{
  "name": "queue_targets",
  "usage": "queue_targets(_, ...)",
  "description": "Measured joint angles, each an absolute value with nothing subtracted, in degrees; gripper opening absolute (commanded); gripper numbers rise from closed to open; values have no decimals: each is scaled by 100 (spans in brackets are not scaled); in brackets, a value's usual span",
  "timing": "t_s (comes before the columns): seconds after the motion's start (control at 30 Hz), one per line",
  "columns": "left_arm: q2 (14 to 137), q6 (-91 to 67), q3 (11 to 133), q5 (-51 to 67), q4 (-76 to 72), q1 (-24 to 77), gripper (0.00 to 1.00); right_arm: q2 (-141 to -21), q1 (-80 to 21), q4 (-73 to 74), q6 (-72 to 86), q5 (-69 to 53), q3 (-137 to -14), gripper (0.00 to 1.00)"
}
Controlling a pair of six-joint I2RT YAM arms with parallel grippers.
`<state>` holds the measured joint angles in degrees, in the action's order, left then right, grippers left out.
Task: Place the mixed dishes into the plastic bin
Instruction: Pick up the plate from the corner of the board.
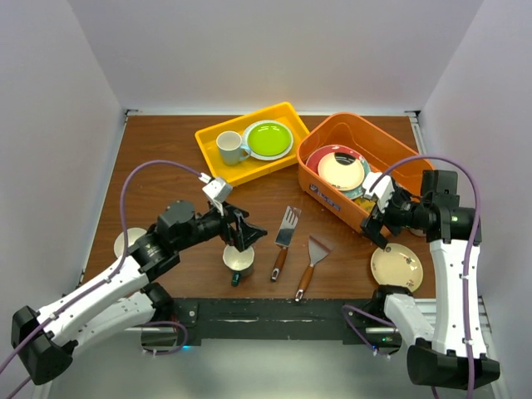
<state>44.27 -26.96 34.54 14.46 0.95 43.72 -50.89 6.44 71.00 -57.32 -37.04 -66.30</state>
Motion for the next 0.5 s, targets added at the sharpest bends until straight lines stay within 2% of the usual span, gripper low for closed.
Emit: queue_targets(0.5,5411,-2965,3743,244,32,6276,99,-5006,644,7199,-5747,-3686,-6630,99)
